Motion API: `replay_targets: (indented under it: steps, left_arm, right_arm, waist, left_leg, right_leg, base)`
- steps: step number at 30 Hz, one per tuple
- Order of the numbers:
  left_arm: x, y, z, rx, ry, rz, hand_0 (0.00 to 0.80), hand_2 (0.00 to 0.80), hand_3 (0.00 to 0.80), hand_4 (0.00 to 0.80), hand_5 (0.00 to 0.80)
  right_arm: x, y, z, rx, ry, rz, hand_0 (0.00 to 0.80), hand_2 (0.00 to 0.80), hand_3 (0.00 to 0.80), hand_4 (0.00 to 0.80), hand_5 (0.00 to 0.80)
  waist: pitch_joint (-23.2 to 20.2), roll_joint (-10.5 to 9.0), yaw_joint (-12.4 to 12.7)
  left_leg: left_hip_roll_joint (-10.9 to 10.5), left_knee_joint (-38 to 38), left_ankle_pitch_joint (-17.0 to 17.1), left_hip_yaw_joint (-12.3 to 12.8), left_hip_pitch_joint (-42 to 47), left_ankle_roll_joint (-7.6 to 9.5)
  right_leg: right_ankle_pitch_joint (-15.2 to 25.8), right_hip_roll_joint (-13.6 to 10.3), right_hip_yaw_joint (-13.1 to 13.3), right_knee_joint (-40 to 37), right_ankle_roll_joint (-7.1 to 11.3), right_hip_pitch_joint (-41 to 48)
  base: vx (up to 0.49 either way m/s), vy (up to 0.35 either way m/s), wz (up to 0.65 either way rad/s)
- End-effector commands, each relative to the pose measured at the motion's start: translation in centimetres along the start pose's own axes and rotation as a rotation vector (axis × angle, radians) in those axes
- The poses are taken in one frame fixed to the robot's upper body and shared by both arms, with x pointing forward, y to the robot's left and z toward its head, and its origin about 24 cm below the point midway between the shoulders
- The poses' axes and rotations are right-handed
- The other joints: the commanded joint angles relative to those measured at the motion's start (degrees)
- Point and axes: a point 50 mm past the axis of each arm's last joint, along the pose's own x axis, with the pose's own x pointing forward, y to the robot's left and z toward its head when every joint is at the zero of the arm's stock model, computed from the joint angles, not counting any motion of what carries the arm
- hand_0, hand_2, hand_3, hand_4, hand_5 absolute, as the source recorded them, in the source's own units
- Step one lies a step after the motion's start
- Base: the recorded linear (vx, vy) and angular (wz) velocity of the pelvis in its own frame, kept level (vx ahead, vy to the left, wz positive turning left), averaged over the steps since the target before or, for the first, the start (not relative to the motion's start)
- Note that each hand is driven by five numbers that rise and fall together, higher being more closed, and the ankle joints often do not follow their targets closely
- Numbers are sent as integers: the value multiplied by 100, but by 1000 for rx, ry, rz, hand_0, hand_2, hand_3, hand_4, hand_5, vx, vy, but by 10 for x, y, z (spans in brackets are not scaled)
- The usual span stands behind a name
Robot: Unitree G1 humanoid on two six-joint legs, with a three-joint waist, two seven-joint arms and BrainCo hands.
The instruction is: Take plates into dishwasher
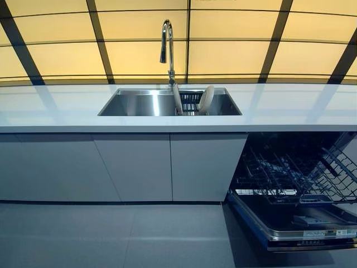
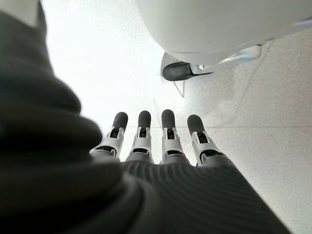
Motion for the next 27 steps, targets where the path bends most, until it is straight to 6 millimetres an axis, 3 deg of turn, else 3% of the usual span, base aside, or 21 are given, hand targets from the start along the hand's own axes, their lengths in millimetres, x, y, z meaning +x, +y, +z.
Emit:
replay_targets:
  steps: [1, 3, 5, 8, 9, 10, 11, 12, 13, 16, 17, 21, 27]
  left_arm:
    - [0, -3, 20, -5, -31, 33, 0, 0, 0, 0, 0]
    - [0, -3, 21, -27, -32, 29, 0, 0, 0, 0, 0]
    - [0, -3, 19, -61, -25, 16, 0, 0, 0, 0, 0]
    - [0, -5, 11, -57, -14, 8, 0, 0, 0, 0, 0]
    - [1, -5, 9, -58, -11, 7, 0, 0, 0, 0, 0]
    - [1, -7, 5, -63, -8, 7, 0, 0, 0, 0, 0]
    - [1, -9, 1, -77, -2, 7, 0, 0, 0, 0, 0]
    - [1, -10, -1, -84, 1, 6, 0, 0, 0, 0, 0]
    - [1, -12, -5, -104, 7, 4, 0, 0, 0, 0, 0]
    - [1, -8, -8, -140, 17, 3, 0, 0, 0, 0, 0]
    - [1, -4, -9, -155, 18, 16, 0, 0, 0, 0, 0]
    - [1, 3, -3, -112, 0, 36, 0, 0, 0, 0, 0]
    - [0, 9, 3, -24, 17, 60, 0, 0, 0, 0, 0]
  right_arm:
    - [0, 4, 24, -62, -26, 15, 0, 0, 0, 0, 0]
    - [-1, -1, 28, -67, -28, 3, 0, 0, 0, 0, 0]
    - [-1, -6, 26, -63, -6, -10, 0, 0, 0, 0, 0]
    - [0, -6, 13, -7, 35, -19, 0, 0, 0, 0, 0]
    - [0, -5, 10, -4, 37, -20, 0, 0, 0, 0, 0]
    - [0, -5, 7, -2, 38, -21, 0, 0, 0, 0, 0]
    - [1, -6, 5, -3, 37, -24, 0, 0, 0, 0, 0]
    - [1, -6, 4, -1, 36, -26, 0, 0, 0, 0, 0]
    - [1, -7, 2, 14, 31, -33, 0, 0, 0, 0, 0]
    - [1, -8, -1, 14, 29, -32, 0, 0, 0, 0, 0]
    - [1, -5, -1, 13, 25, -26, 0, 0, 0, 0, 0]
    - [1, -2, 1, -8, -2, -4, 0, 0, 0, 0, 0]
    - [1, 0, 13, 48, -27, -19, 0, 0, 0, 0, 0]
  waist:
    - [241, -299, 16]
    - [425, -350, 58]
    - [596, -296, 73]
    - [740, -131, 14]
    - [745, -49, -17]
    - [772, 22, -12]
    - [772, 65, 12]
    - [760, 85, 14]
    - [746, 108, 16]
    - [682, 117, -11]
    - [599, 69, 5]
    - [410, -27, 18]
    - [192, -127, 114]
  left_leg:
    - [-407, 1528, -774, 334, -501, 523]
    - [-341, 2959, -820, 317, -1270, 575]
    - [-330, 3387, -447, 328, -1820, 504]
    - [-431, 1724, 372, 553, -1818, 109]
    - [-474, 937, 804, 451, -1811, 6]
    - [-522, 272, 1097, 197, -1786, -115]
    - [-558, -39, 1161, -82, -1805, -149]
    - [-572, -39, 1147, -183, -1851, -151]
    - [-597, -39, 928, -217, -1770, -54]
    - [-579, 93, 762, -161, -1618, 61]
    - [-610, 428, 590, -166, -1567, 171]
    - [-600, 904, 234, 128, -1491, 314]
    - [-660, 1572, -209, 143, -1618, 505]
  right_leg:
    - [-601, 201, 322, 844, -82, -204]
    - [-638, 191, 313, 1065, -225, -303]
    - [-631, 294, 362, 1210, -303, -309]
    - [-664, 475, 438, 1236, -206, -92]
    - [-695, 566, 412, 1282, -211, -115]
    - [-743, 646, 453, 1300, -187, -59]
    - [-776, 685, 510, 1323, -177, -24]
    - [-801, 698, 534, 1342, -179, -22]
    - [-905, 678, 668, 1412, -169, 32]
    - [-1042, 578, 827, 1562, -105, 112]
    - [-1126, 427, 842, 1596, -53, 274]
    - [-1174, 185, 738, 1538, 65, 480]
    - [-1076, -198, 534, 1536, 212, 609]
  base:
    - [-32, -134, 2]
    - [-61, -141, 5]
    - [-1, -81, 2]
    - [195, 6, 4]
    - [284, 15, 31]
    - [282, 9, 29]
    - [292, 19, 12]
    - [382, 50, -7]
    - [402, 66, -27]
    - [468, 63, -57]
    - [463, 38, -51]
    - [409, 21, -37]
    - [364, 38, 3]
